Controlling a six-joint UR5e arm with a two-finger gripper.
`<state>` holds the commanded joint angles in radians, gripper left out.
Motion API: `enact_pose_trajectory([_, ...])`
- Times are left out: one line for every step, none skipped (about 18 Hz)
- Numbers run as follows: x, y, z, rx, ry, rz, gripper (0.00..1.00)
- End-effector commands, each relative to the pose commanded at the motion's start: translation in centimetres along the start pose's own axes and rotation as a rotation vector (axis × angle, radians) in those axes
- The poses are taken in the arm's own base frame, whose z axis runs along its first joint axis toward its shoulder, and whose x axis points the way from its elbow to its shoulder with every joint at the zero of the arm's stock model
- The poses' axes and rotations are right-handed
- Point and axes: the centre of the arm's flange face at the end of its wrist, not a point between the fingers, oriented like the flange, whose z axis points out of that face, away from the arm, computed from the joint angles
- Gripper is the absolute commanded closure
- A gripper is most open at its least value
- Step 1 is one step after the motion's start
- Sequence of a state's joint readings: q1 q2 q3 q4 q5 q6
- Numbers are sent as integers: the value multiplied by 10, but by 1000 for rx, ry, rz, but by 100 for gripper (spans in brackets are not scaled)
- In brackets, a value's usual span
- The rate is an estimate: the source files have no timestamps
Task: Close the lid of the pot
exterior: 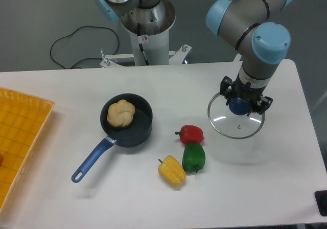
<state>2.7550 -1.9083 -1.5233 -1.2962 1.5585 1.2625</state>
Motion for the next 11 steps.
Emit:
enact_pose_trajectory([0, 0, 1, 0, 1, 0, 45])
enact_pose_trajectory([1, -1, 1, 0, 1, 1, 45])
enact_pose_trajectory([0, -1, 0, 0, -1, 2, 45])
enact_pose_trajectory([0, 0, 0, 0, -1, 0, 45])
enact_pose_trajectory([0, 0, -1, 0, -1, 0, 45])
enact_pose_trajectory([1, -1, -1, 1, 0, 2, 45])
enact_pose_trajectory([3, -2, -1, 1, 0, 5, 45])
enact_pose_trajectory([5, -4, -3, 4, -2, 6, 45])
enact_pose_trajectory([11, -9, -5, 6, -4, 14, 45])
enact_pose_trajectory([19, -20, -3, 3, -2, 28, 45])
enact_pose_trajectory([24, -26, -3, 2, 0, 35, 45])
